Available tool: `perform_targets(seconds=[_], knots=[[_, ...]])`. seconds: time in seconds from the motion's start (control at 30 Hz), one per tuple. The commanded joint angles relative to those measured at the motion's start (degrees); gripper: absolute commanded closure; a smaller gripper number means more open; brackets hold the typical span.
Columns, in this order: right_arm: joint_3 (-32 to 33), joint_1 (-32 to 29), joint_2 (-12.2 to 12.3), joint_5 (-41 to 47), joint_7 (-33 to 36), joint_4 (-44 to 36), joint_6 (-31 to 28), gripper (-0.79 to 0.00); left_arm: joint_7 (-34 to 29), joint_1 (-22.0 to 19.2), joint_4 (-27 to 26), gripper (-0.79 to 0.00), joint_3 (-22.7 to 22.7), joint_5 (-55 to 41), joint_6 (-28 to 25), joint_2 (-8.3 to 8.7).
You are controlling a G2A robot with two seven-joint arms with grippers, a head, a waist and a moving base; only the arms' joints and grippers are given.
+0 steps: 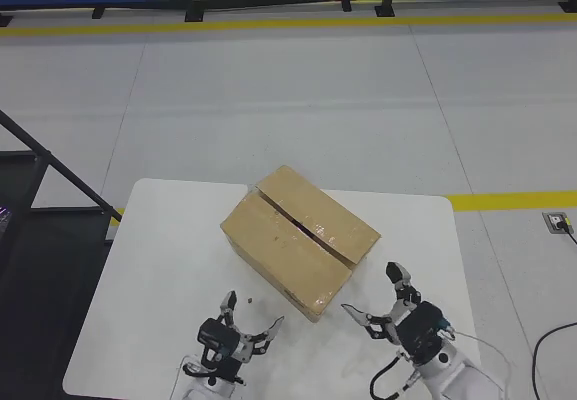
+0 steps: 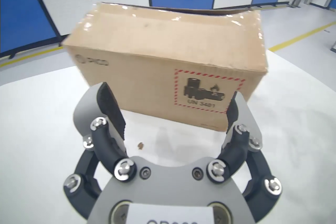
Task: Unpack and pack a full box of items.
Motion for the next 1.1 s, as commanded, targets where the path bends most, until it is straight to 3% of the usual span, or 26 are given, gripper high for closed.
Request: perform_targets(seconds=[0.0,0.37,0.77,1.07], knots=[[-0.41,1.88,-0.03,7.17,1.94,2.16,-4.46,-0.785,0.53,1.04,-0.74,-0.785,-1.41,-1.37,0.87,0.08],[-0.96,1.50,-0.05,6.32,3.41,1.23,-3.70,-0.785,0.37,1.65,-1.18,-0.785,-2.02,-0.71,1.22,0.19],[-1.38,5.92,-0.11,36.17,21.50,8.89,-11.29,-0.785,-0.43,1.69,-1.80,-0.785,-4.01,-4.61,-0.34,0.17],[-3.31,10.95,-0.11,47.33,32.26,11.75,-12.17,-0.785,-0.03,1.89,-1.40,-0.785,-4.84,-5.52,-0.01,0.06]])
